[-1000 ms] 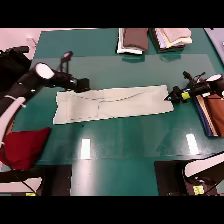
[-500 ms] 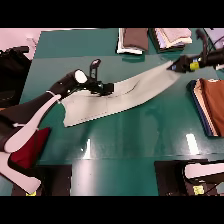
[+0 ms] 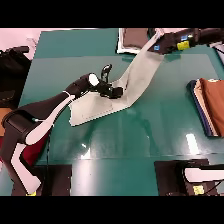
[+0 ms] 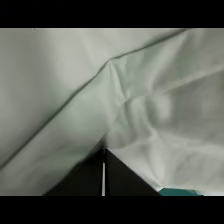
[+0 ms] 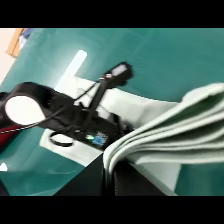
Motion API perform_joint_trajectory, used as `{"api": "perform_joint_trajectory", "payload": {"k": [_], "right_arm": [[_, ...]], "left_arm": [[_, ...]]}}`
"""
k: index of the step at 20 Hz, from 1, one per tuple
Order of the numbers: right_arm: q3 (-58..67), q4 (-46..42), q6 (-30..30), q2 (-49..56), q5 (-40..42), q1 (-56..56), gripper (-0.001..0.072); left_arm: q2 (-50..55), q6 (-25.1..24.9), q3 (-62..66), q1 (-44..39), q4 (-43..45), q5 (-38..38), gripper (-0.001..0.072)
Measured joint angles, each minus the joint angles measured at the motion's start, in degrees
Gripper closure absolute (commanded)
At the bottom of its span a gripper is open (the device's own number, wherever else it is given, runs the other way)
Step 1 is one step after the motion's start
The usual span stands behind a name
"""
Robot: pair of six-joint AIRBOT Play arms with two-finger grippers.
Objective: Fold the shirts.
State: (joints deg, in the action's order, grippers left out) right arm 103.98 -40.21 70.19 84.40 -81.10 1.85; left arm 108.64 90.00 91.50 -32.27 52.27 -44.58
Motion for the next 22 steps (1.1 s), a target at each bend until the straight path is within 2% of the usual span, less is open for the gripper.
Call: {"api": "perform_joint_trajectory", "payload": {"k": [4, 7, 13, 14, 15, 16, 17, 19, 22], "right_arm": [[0.72, 0.00, 0.31, -0.09, 1.03, 5.33, 0.0693], [0.90, 0.20, 0.44, 0.09, 2.56, 9.99, 0.0693], [0.98, 0.68, 0.28, 5.95, 10.62, 25.03, 0.0684], [0.98, 1.42, -0.20, 7.65, 13.16, 28.02, 0.0515], [1.09, 2.49, -0.96, 9.62, 16.17, 31.21, 0.0288], [1.51, 3.02, -1.62, 11.47, 18.75, 33.90, 0.0262], [2.38, 3.37, -2.01, 13.44, 20.83, 36.24, 0.0268], [4.68, 2.29, -2.32, 16.13, 23.17, 38.64, 0.0413], [5.42, -3.23, -1.51, 16.74, 23.37, 37.97, 0.0413]], "left_arm": [[0.02, 0.00, 2.93, 1.68, 0.92, -3.50, 0.0685], [-1.64, -0.02, 7.67, 6.03, 4.83, -11.13, 0.0685], [-18.05, -0.35, 12.09, 21.27, 18.05, -21.03, 0.0684], [-21.38, -0.61, 12.31, 23.89, 19.65, -21.90, 0.0684], [-24.90, -0.96, 12.48, 26.73, 21.05, -22.47, 0.0684], [-27.85, -1.18, 12.59, 29.03, 22.25, -22.97, 0.0684], [-30.64, -1.38, 12.66, 31.17, 22.84, -23.45, 0.0684], [-34.99, -1.81, 12.74, 34.25, 23.87, -23.93, 0.0685], [-38.53, -2.73, 12.66, 35.78, 24.26, -24.28, 0.0685]]}}
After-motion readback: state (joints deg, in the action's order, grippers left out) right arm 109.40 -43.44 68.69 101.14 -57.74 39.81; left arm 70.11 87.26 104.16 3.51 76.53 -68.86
